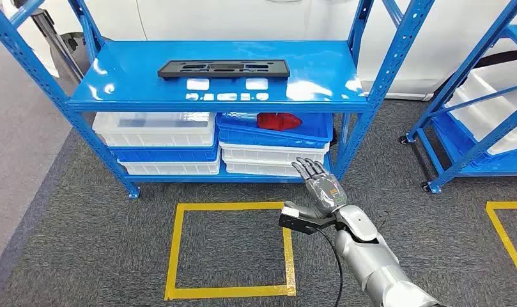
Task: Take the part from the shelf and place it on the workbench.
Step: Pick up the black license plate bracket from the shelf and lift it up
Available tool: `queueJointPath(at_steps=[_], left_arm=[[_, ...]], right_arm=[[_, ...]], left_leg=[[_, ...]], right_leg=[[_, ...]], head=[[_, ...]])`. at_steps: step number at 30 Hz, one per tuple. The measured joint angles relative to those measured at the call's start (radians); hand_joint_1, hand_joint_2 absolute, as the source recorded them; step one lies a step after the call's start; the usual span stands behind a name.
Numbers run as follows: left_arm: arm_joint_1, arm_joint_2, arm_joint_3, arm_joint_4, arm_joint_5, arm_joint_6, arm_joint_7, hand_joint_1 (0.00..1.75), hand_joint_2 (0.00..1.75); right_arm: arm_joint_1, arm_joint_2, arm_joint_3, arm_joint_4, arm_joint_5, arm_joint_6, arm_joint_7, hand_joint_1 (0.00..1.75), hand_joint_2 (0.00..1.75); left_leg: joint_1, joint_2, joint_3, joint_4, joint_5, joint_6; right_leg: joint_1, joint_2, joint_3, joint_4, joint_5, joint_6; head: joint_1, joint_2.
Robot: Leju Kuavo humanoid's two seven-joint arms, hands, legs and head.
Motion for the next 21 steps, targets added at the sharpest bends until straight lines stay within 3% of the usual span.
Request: queueJointPath(at_steps=[4,6,8,9,10,12,14,15,17,19,21], left_arm=[[0.004,0.001,0.002,0.0,-0.001,0.002,-0.004,0.0,0.0],[0.002,0.003,0.003,0.0,-0.002,0.003,-0.006,0.0,0.0],[0.002,0.003,0.003,0.0,-0.003,0.002,-0.006,0.0,0.0],[0.003,0.003,0.003,0.0,-0.003,0.002,-0.006,0.0,0.0],[0.003,0.003,0.003,0.0,-0.003,0.002,-0.006,0.0,0.0],[0.004,0.003,0.004,0.0,-0.003,0.002,-0.008,0.0,0.0],[0.002,0.003,0.004,0.0,-0.004,0.0,-0.012,0.0,0.0],[0.001,0.003,0.004,0.0,-0.005,0.0,-0.015,0.0,0.0],[-0.001,0.003,0.004,0.0,-0.006,-0.001,-0.017,0.0,0.0],[-0.002,0.004,0.004,-0.001,-0.007,-0.002,-0.019,0.0,0.0],[-0.003,0.005,0.003,-0.002,-0.01,-0.003,-0.02,0.0,0.0]], right_arm=[[-0.003,0.0,0.01,-0.005,-0.011,-0.004,0.0,0.0,0.0],[-0.006,0.0,0.017,-0.01,-0.019,-0.006,0.0,0.0,0.0],[-0.005,-0.001,0.025,-0.01,-0.023,-0.008,0.0,0.0,0.0],[-0.003,-0.001,0.028,-0.01,-0.023,-0.008,0.0,0.0,0.0],[-0.001,-0.001,0.03,-0.011,-0.023,-0.008,0.0,0.0,0.0],[-0.001,-0.001,0.032,-0.014,-0.026,-0.01,0.0,0.0,0.0],[-0.003,-0.002,0.035,-0.021,-0.031,-0.011,0.0,0.0,0.0],[-0.004,-0.002,0.037,-0.024,-0.033,-0.011,0.0,0.0,0.0],[-0.004,-0.003,0.044,-0.033,-0.038,-0.011,0.001,0.0,0.0],[-0.003,-0.006,0.049,-0.044,-0.041,-0.011,0.002,0.0,0.0],[-0.002,-0.008,0.055,-0.054,-0.046,-0.01,0.003,0.0,0.0]], left_leg=[[0.0,-0.002,0.005,-0.008,0.001,0.02],[0.001,-0.002,0.011,-0.012,0.0,0.031],[-0.001,-0.002,0.015,-0.012,-0.005,0.037],[-0.002,-0.003,0.018,-0.012,-0.008,0.038],[-0.003,-0.004,0.022,-0.012,-0.011,0.039],[-0.005,-0.006,0.036,-0.012,-0.021,0.037],[-0.009,-0.007,0.047,-0.011,-0.034,0.03],[-0.01,-0.007,0.049,-0.011,-0.04,0.025],[-0.01,-0.006,0.052,-0.015,-0.048,0.014],[-0.009,-0.003,0.057,-0.006,-0.058,0.004],[-0.007,-0.001,0.02,0.076,-0.085,-0.005]], right_leg=[[-0.005,-0.001,-0.004,0.017,-0.014,0.016],[-0.009,0.0,-0.048,0.109,-0.059,0.023],[-0.009,0.0,-0.123,0.244,-0.108,0.027],[-0.009,0.0,-0.149,0.284,-0.111,0.028],[-0.009,0.0,-0.158,0.287,-0.094,0.026],[-0.007,0.0,-0.12,0.183,-0.015,0.017],[0.0,0.0,-0.064,0.056,0.035,0.003],[0.003,-0.001,-0.049,0.021,0.04,-0.003],[0.007,0.0,-0.041,0.004,0.027,-0.011],[0.002,0.002,-0.024,-0.007,0.019,-0.021],[-0.005,0.002,0.003,-0.018,0.007,-0.03]], head=[[0.0,0.0],[0.0,0.0],[0.0,0.0],[0.0,0.0],[0.0,0.0],[0.0,0.0],[0.0,0.0],[0.0,0.0],[0.0,0.0],[0.0,0.0],[0.0,0.0]])
